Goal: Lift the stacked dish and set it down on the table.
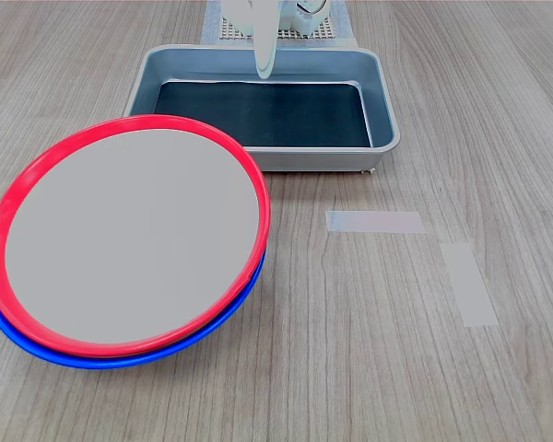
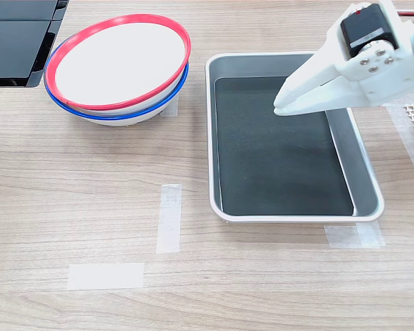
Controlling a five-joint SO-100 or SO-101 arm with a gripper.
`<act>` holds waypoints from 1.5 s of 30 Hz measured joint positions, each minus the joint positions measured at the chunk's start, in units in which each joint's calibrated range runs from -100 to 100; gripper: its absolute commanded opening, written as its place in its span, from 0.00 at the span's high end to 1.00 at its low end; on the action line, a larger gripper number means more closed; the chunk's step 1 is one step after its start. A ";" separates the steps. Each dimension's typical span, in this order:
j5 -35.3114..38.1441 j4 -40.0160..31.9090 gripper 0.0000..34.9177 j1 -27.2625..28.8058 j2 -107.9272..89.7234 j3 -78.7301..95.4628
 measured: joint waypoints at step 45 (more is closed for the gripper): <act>10.16 1.22 0.50 11.42 91.13 -74.77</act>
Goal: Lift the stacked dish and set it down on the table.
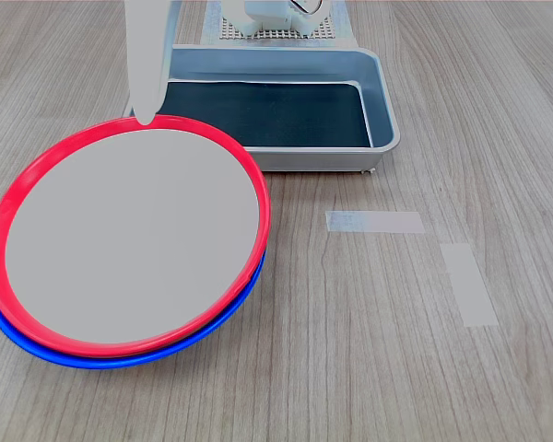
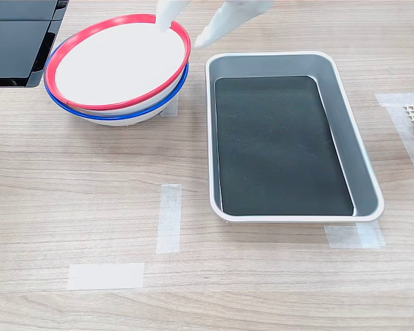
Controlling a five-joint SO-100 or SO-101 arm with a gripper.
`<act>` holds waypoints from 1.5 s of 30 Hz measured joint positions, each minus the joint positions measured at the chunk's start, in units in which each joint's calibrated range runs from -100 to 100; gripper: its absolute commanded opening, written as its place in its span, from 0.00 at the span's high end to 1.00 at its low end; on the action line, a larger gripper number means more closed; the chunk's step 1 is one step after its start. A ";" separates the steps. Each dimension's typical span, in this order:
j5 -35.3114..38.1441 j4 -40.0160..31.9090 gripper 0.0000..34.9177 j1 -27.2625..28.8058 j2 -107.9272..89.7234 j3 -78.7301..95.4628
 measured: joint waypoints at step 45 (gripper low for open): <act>2.05 -3.51 1.00 -1.42 -3.15 -1.63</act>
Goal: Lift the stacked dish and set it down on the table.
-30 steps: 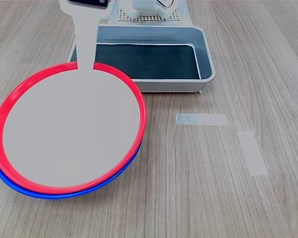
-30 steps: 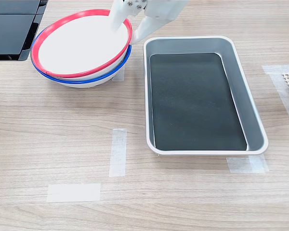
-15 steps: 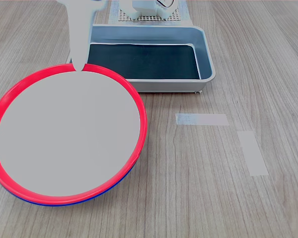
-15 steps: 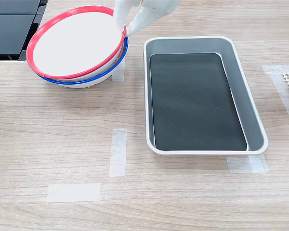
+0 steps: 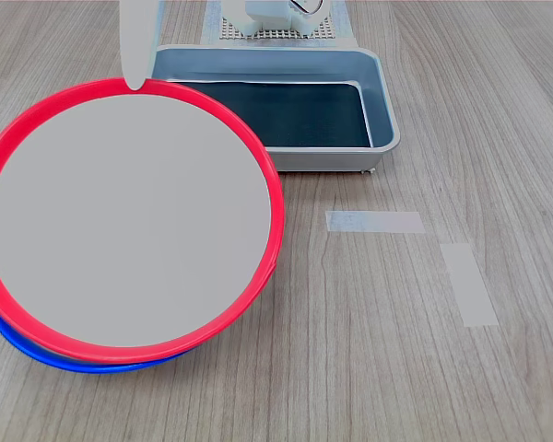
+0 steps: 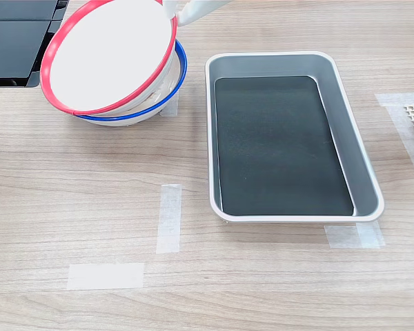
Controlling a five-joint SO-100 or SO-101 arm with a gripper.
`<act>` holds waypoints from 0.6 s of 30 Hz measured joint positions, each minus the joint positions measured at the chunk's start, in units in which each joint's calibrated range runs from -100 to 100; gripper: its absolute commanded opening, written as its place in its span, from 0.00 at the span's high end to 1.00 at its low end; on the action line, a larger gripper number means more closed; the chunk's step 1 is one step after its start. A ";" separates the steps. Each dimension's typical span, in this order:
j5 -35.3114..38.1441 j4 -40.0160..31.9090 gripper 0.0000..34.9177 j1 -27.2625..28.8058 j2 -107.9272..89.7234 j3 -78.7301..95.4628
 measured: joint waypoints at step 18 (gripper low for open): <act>3.22 -7.10 0.75 1.95 14.24 -0.18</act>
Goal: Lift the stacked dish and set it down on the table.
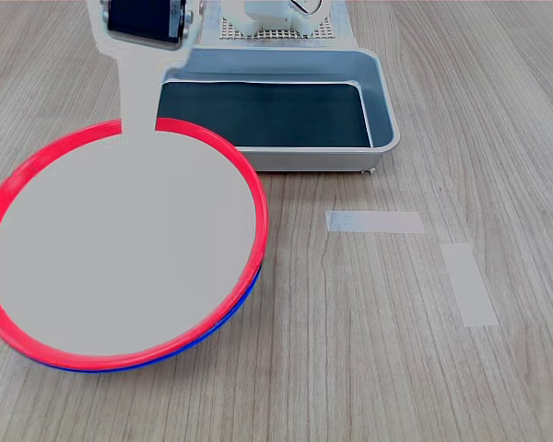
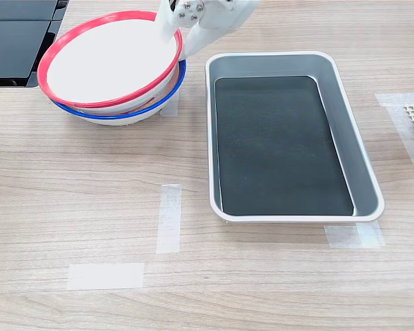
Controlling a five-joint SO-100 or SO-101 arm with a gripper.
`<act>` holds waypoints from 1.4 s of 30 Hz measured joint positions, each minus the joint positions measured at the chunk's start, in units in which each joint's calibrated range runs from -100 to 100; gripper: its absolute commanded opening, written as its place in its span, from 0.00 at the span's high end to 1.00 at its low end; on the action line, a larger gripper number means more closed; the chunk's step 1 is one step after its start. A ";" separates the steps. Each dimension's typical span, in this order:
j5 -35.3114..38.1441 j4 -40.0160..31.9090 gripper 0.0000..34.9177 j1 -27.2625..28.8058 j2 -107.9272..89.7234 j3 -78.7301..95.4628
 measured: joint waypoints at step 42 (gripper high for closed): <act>-6.69 4.98 1.00 -24.78 0.85 -7.80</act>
